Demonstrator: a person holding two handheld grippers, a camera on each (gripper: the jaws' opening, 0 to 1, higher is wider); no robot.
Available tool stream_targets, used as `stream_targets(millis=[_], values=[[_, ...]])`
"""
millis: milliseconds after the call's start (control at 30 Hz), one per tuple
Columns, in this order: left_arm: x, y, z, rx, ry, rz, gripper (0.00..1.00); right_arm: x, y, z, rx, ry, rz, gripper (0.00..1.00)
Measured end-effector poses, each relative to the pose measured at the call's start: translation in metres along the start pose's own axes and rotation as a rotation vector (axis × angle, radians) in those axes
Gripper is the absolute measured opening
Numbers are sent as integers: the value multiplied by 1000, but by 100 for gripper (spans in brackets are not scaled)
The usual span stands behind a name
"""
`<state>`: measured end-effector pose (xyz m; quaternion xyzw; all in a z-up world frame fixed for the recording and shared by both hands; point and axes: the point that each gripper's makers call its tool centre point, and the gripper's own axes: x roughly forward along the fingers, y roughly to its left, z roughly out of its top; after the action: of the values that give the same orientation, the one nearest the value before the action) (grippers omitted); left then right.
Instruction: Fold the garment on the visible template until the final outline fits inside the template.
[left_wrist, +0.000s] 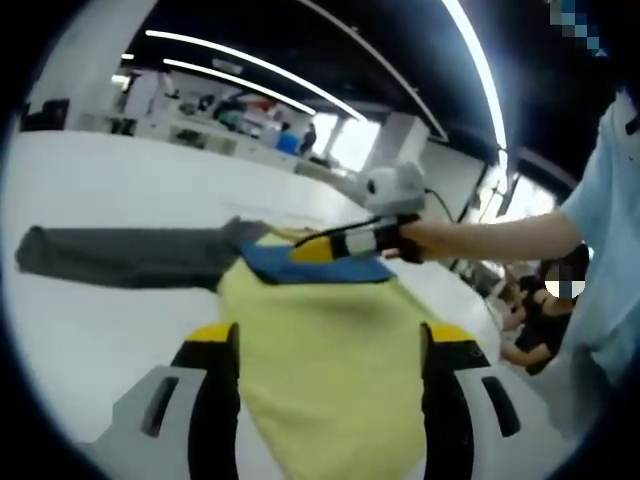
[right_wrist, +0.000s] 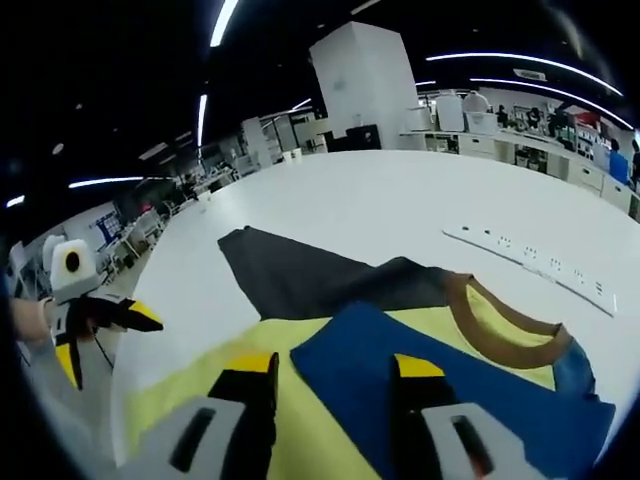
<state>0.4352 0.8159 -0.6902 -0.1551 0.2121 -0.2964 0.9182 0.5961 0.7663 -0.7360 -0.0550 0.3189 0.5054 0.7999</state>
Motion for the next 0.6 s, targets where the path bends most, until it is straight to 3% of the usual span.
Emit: stream_targets(millis=[133,233,500,600], values=[[5,3,3,9,5,0,68,-7,-9,0,-16,1,-6,42],[13,6,5,17,6,2,61,-17,-20,-1,-37,15,-26,40],[36,11,19,25,-9,-15,61,-52,-73,5,-48,27,-105,39],[46,16,24,29,-16,-20,59,-63,-102,7,-27,32,-133,38]])
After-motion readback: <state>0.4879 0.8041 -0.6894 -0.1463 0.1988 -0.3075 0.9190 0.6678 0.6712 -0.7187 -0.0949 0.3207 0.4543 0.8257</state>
